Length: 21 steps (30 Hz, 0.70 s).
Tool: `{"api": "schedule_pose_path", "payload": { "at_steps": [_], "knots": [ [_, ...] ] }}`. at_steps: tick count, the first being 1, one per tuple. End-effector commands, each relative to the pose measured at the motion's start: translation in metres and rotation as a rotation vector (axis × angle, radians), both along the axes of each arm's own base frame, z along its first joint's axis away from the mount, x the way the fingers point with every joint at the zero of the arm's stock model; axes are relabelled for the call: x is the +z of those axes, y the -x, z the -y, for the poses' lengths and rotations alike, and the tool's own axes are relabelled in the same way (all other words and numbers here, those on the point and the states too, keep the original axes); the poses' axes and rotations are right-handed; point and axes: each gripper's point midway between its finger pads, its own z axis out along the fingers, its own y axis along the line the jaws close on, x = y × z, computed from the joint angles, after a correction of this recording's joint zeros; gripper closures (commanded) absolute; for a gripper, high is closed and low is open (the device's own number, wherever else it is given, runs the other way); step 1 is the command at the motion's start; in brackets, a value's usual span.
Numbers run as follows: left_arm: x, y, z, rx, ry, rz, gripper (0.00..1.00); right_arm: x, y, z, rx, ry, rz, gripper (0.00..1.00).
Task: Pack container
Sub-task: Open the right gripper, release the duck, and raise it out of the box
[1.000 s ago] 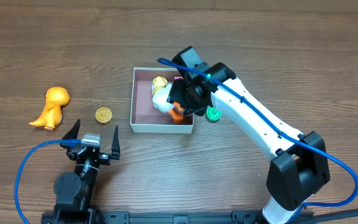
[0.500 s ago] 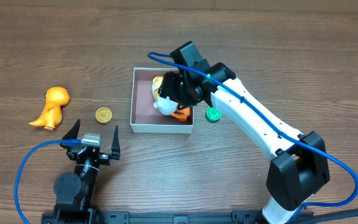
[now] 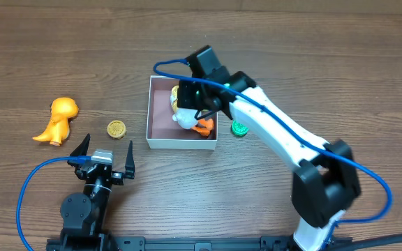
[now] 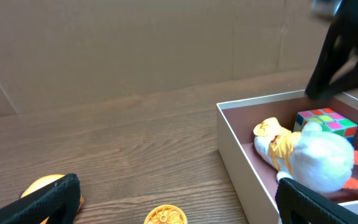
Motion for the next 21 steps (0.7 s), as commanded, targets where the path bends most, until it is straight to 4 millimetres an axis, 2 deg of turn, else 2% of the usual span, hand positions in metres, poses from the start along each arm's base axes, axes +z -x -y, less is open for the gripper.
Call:
{"api": "schedule_pose_path", "payload": {
  "at_steps": [1, 4, 9, 15, 18, 21],
  "knots": [
    [0.000, 0.000, -0.004, 0.019, -0.016, 0.006, 0.00, -0.046, 0.002, 0.002, 0.018, 0.077, -0.058, 0.96],
    [0.000, 0.000, -0.004, 0.019, -0.016, 0.006, 0.00, -0.056, 0.003, 0.002, 0.056, 0.097, -0.060, 0.96],
    [0.000, 0.000, -0.004, 0.019, -0.016, 0.006, 0.00, -0.058, 0.006, 0.005, 0.073, 0.116, -0.065, 0.96],
    [0.000, 0.000, -0.004, 0.019, -0.016, 0.006, 0.00, -0.065, 0.011, 0.024, 0.047, 0.208, -0.089, 0.96],
    [0.000, 0.000, -0.004, 0.019, -0.016, 0.006, 0.00, -0.061, 0.014, 0.026, 0.047, 0.220, -0.107, 0.96],
    [0.000, 0.000, -0.004, 0.019, -0.016, 0.006, 0.00, -0.048, 0.013, 0.026, 0.055, 0.227, -0.111, 0.96]
  ]
}}
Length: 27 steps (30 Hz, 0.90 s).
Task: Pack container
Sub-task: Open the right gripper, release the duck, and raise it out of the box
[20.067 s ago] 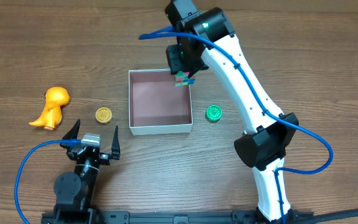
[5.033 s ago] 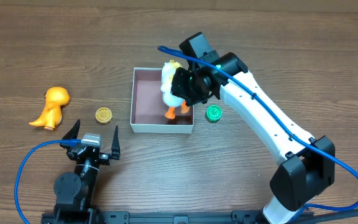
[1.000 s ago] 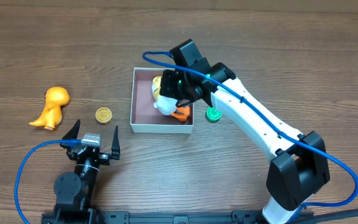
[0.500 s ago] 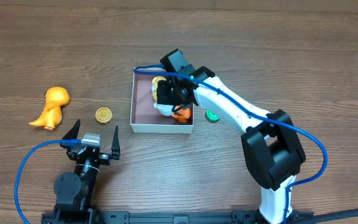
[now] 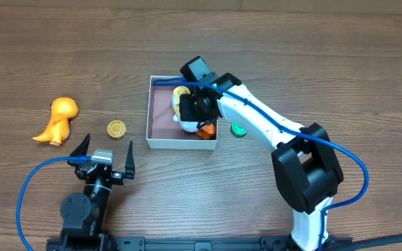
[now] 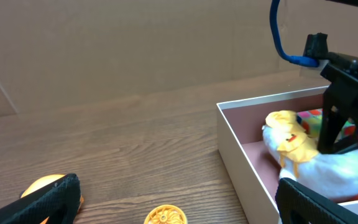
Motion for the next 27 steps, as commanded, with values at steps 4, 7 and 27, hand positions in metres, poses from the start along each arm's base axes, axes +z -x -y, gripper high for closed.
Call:
{"api": "schedule_pose_path", "payload": {
  "at_steps": [4, 7, 27],
  "knots": [
    [0.000, 0.000, -0.004, 0.019, -0.016, 0.006, 0.00, 0.031, -0.012, 0.006, 0.000, 0.063, 0.046, 0.96],
    [0.000, 0.000, -0.004, 0.019, -0.016, 0.006, 0.00, 0.047, -0.017, 0.011, -0.012, 0.095, 0.069, 0.96],
    [0.000, 0.000, -0.004, 0.019, -0.016, 0.006, 0.00, 0.121, -0.048, 0.104, -0.151, 0.316, 0.132, 0.96]
  ]
}}
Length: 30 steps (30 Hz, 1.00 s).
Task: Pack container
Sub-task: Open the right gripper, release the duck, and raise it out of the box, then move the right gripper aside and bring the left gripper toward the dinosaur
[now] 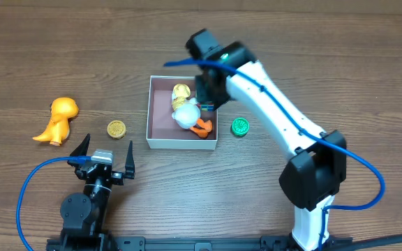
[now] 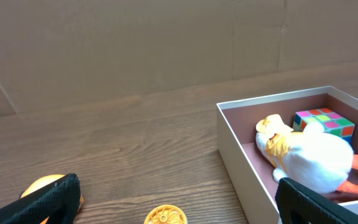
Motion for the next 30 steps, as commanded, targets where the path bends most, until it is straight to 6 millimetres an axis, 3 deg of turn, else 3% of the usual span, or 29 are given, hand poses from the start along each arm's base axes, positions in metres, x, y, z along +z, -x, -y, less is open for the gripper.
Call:
{"api": "schedule_pose_path", "payload": {
  "at_steps": [1, 6, 9, 13, 17, 26, 30],
  "knots": [
    [0.000, 0.000, -0.004, 0.019, -0.016, 0.006, 0.00, 0.036, -0.023, 0.033, -0.076, 0.015, 0.071, 0.96],
    [0.000, 0.000, -0.004, 0.019, -0.016, 0.006, 0.00, 0.054, -0.016, 0.043, -0.101, -0.038, 0.027, 0.93],
    [0.000, 0.000, -0.004, 0.019, -0.016, 0.006, 0.00, 0.054, -0.013, 0.051, -0.066, -0.007, 0.009, 0.86],
    [0.000, 0.000, -0.004, 0.019, -0.016, 0.006, 0.00, 0.052, -0.009, 0.071, -0.090, 0.053, -0.015, 0.85],
    [0.000, 0.000, -0.004, 0.019, -0.016, 0.006, 0.00, 0.049, 0.009, 0.088, -0.108, 0.093, -0.102, 0.82],
    [0.000, 0.000, -0.004, 0.019, -0.016, 0.006, 0.00, 0.033, 0.019, 0.089, -0.072, 0.091, -0.174, 0.79],
    [0.000, 0.000, -0.004, 0.019, -0.016, 0.006, 0.00, 0.017, 0.022, 0.103, -0.092, 0.137, -0.210, 0.67]
  ]
}}
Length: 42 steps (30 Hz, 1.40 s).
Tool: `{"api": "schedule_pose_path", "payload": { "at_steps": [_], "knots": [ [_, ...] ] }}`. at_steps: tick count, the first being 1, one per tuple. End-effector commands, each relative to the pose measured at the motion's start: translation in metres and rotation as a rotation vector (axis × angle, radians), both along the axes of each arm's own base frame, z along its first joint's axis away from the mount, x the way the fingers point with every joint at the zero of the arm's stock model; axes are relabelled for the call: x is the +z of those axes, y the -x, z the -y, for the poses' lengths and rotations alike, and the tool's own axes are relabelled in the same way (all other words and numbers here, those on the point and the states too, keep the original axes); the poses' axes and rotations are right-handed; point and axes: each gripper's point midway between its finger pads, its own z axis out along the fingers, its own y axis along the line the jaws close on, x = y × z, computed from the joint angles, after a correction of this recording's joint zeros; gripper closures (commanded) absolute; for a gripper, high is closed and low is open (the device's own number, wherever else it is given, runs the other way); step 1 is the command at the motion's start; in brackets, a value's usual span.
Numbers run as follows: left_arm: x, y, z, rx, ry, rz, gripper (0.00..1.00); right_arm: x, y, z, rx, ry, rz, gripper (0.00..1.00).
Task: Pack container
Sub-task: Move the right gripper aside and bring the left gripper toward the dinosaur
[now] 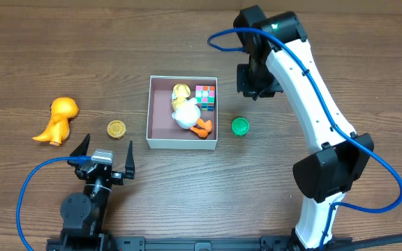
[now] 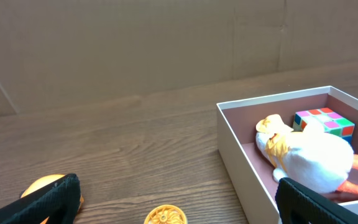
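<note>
The white box with a pink floor (image 1: pixel 149 111) (image 2: pixel 229 146) holds a white plush duck (image 1: pixel 185 113) (image 2: pixel 312 155) and a colourful cube (image 1: pixel 205 97) (image 2: pixel 325 121). A green disc (image 1: pixel 240 126) lies just right of the box. On the left lie a yellow disc (image 1: pixel 116 129) (image 2: pixel 164 216) and an orange dinosaur (image 1: pixel 58 120) (image 2: pixel 39 185). My right gripper (image 1: pixel 258 85) hangs raised above the table right of the box, open and holding nothing. My left gripper (image 1: pixel 105 152) (image 2: pixel 185 208) rests open near the front edge, facing the yellow disc.
A brown cardboard wall (image 2: pixel 135 50) stands behind the table. Blue cables (image 1: pixel 30 185) trail from both arms. Bare wood lies around the box and the loose toys.
My right gripper has moved from the box's back right corner to a raised spot right of the box. The duck and cube lie unchanged. The left arm has not moved.
My right gripper was down in the box over the plush duck, then pressed against it with the duck shifted. A second ago it stood clear at the box's back edge with the duck left lying. Now it hangs right of the box, empty.
</note>
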Motion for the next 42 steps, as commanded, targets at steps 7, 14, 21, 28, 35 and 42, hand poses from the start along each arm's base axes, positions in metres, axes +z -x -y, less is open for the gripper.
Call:
{"api": "schedule_pose_path", "payload": {
  "at_steps": [7, 14, 21, 28, 35, 42],
  "knots": [
    [0.000, 0.000, -0.004, 0.019, -0.016, 0.006, 0.00, -0.032, -0.006, 0.024, -0.053, 0.017, -0.036, 0.00],
    [0.000, 0.000, -0.004, 0.019, -0.016, 0.006, 0.00, -0.034, -0.024, 0.034, -0.096, -0.011, 0.021, 0.00],
    [0.000, 0.000, -0.004, 0.019, -0.016, 0.006, 0.00, -0.055, -0.044, 0.049, -0.141, -0.026, 0.073, 0.00],
    [0.000, 0.000, -0.004, 0.019, -0.016, 0.006, 0.00, -0.082, -0.033, 0.057, -0.155, -0.013, 0.027, 0.00],
    [0.003, 0.000, 0.000, 0.000, 0.062, 0.013, 0.00, -0.082, -0.047, 0.054, -0.111, -0.026, 0.076, 0.00],
    [0.018, 0.002, 0.013, -0.069, 0.324, 0.031, 0.00, -0.082, -0.050, 0.053, -0.111, -0.031, 0.091, 0.00]
  ]
}}
